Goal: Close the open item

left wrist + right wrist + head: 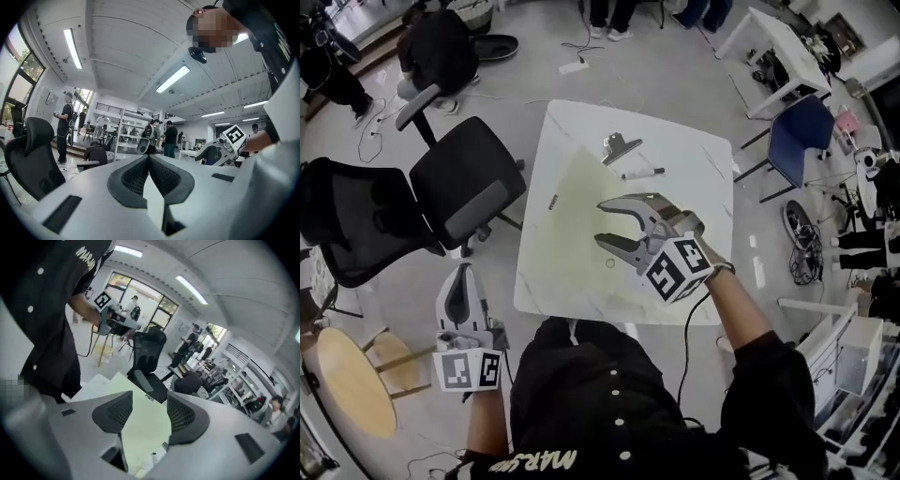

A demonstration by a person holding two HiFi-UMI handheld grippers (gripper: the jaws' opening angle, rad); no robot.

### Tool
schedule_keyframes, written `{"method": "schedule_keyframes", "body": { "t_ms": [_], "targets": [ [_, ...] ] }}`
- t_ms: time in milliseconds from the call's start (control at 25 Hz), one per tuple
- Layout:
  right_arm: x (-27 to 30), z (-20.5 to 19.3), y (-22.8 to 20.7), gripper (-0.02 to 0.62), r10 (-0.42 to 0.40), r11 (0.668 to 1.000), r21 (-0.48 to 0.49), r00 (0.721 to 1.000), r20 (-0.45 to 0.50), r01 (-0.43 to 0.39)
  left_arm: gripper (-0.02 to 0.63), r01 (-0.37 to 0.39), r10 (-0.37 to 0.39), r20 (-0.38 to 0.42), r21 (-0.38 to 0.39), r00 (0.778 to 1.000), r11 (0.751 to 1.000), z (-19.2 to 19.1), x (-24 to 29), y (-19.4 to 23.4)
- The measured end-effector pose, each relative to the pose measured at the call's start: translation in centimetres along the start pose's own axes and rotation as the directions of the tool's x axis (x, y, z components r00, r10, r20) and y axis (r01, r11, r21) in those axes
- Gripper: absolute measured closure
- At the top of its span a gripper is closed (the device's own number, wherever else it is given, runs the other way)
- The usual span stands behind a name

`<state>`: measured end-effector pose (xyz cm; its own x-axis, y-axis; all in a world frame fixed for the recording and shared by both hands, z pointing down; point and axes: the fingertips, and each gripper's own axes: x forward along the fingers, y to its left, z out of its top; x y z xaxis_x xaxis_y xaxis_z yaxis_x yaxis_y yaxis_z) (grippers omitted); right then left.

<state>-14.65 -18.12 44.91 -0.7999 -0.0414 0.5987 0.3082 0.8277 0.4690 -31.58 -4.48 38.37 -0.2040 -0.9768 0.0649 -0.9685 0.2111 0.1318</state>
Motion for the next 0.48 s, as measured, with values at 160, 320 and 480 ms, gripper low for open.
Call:
{"method": "schedule_keyframes", "body": {
  "t_ms": [160,320,480],
  "targets": [
    [4.6,-0.3,0.9,0.345,0.157,0.968,-0.185,0.984,-0.088,-0.171,0.583,-0.04,0.039,-0.024,-0.032,0.999,0.999,-1.4,-1.0,1.4],
    [8.8,-0.7,0.9,0.345,0.272,0.911,-0.278,0.95,-0.153,-0.305,0.583,-0.074,0.071,-0.055,-0.057,0.996,0.996,-3.2,-1.6,2.7],
    [12.7,-1.4,1.0,0.341,0.349,0.831,-0.374,0.909,-0.227,-0.412,0.583,-0.113,0.105,-0.089,-0.084,0.99,0.99,-4.7,-2.1,3.9]
  ]
}}
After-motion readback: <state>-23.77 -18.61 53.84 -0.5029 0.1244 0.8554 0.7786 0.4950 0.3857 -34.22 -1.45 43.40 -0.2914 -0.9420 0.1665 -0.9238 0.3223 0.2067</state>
